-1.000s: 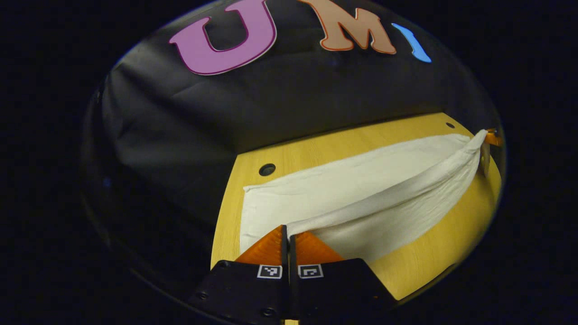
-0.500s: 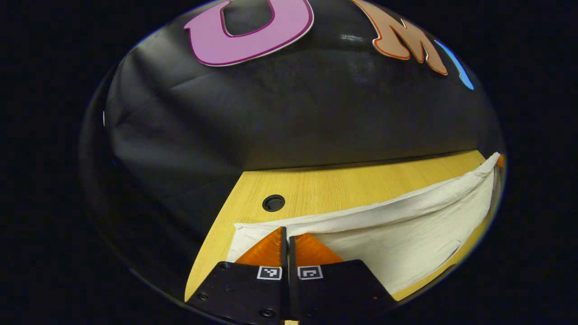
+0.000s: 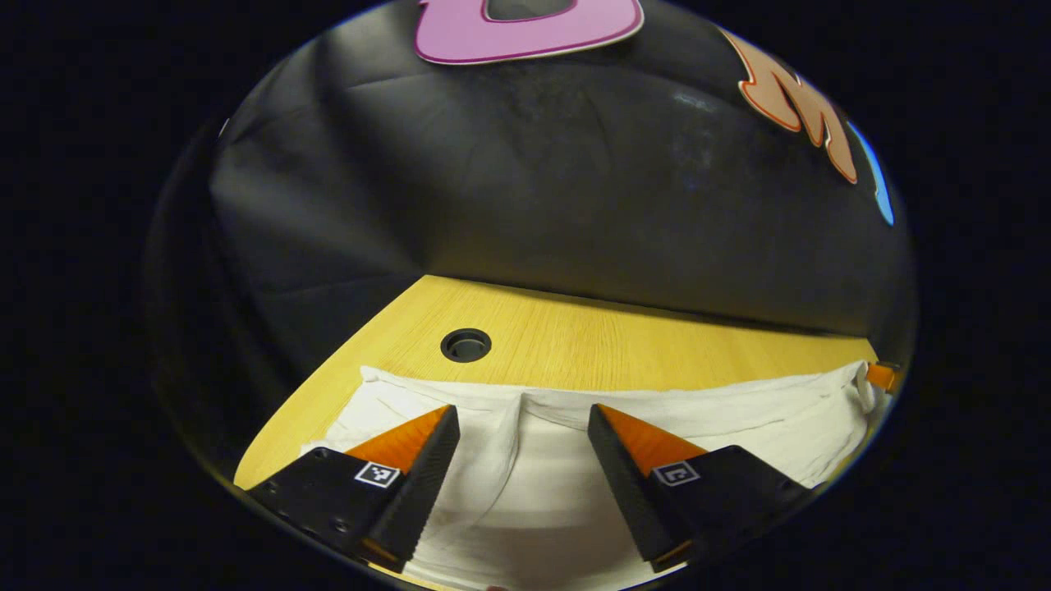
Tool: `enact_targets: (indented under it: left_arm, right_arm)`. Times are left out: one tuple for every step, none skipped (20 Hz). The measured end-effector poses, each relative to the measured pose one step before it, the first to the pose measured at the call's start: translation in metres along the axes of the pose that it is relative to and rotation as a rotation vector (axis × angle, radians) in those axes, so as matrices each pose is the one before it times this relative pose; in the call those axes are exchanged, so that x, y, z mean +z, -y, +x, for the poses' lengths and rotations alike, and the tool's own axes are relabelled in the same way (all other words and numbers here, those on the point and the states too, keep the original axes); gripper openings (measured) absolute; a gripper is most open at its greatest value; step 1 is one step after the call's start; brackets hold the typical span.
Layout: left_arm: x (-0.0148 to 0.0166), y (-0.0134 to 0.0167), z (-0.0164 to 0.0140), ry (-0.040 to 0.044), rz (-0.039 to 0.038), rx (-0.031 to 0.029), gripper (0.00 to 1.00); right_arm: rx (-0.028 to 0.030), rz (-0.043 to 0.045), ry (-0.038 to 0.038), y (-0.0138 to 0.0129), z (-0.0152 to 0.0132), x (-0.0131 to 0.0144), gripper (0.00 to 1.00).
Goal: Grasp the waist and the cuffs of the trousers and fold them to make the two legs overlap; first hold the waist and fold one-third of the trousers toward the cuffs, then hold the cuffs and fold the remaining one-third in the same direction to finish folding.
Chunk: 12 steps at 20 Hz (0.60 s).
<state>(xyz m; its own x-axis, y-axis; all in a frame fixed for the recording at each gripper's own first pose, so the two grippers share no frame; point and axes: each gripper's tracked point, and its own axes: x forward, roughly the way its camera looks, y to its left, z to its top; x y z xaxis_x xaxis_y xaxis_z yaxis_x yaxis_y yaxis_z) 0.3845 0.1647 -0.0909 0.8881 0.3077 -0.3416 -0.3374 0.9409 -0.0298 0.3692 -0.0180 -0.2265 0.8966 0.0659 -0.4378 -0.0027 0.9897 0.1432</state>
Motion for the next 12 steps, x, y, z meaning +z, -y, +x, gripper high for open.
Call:
enact_targets:
  left_arm:
    - [0.00533,0.0017,-0.00336,0.01724,-0.03584,0.00372,0.94]
    - [0.00463,0.0021,-0.00337,0.01856,-0.03795,-0.00115,0.96]
    - [0.00637,0.00033,-0.0039,0.01833,-0.02331,-0.00156,0.96]
    - [0.00845,0.00026,-0.00459,0.02503,-0.01499,0.0026,0.96]
    - [0.00811,-0.00071,-0.00429,0.027,-0.00701,0.00164,0.96]
    - [0.0031,-0.00204,-0.00275,0.0225,-0.00378,0.00178,0.96]
    - [0.00476,-0.00145,-0.00503,0.01418,-0.00261,-0.00132,0.96]
    - [0.00469,-0.00411,-0.0046,0.01497,0.00073,0.00238,0.96]
    - [0.00551,-0.00293,-0.00562,0.01512,0.00695,0.00198,0.96]
    - [0.00555,-0.00174,-0.00438,0.01028,0.01053,0.00712,0.96]
    - [0.00534,-0.00231,-0.00574,0.00883,0.01506,0.0078,0.96]
    - [0.00581,-0.00181,-0.0092,0.00522,0.01445,0.0094,0.96]
  right_arm:
    - [0.00516,-0.01317,0.01308,-0.00284,-0.00319,0.00228,0.97]
    - [-0.00019,-0.00835,0.01127,0.00015,-0.00319,0.00362,0.98]
    - [-0.0025,-0.0061,0.00741,0.00205,-0.00498,0.00329,0.98]
    - [-0.00048,-0.00544,0.0046,0.00211,-0.0063,0.00323,0.98]
    - [0.00244,-0.00141,0.00429,0.00475,-0.0063,0.0031,0.98]
    - [-0.00813,-0.00316,0.00435,0.01013,-0.00723,0.00174,0.98]
    - [-0.01191,-0.00053,0.00502,0.01213,-0.00947,0.00149,0.96]
    - [-0.01886,0.00191,0.00115,0.01564,-0.00953,0.00007,0.99]
    - [-0.01864,0.00304,0.00125,0.0164,-0.00947,-0.00083,0.99]
    - [-0.02306,0.00415,0.00055,0.01758,-0.00821,-0.00158,0.98]
    - [-0.0238,0.00409,-0.00373,0.01934,-0.0082,-0.00319,0.98]
    - [-0.0264,0.00481,-0.00726,0.02036,-0.00764,-0.00424,0.99]
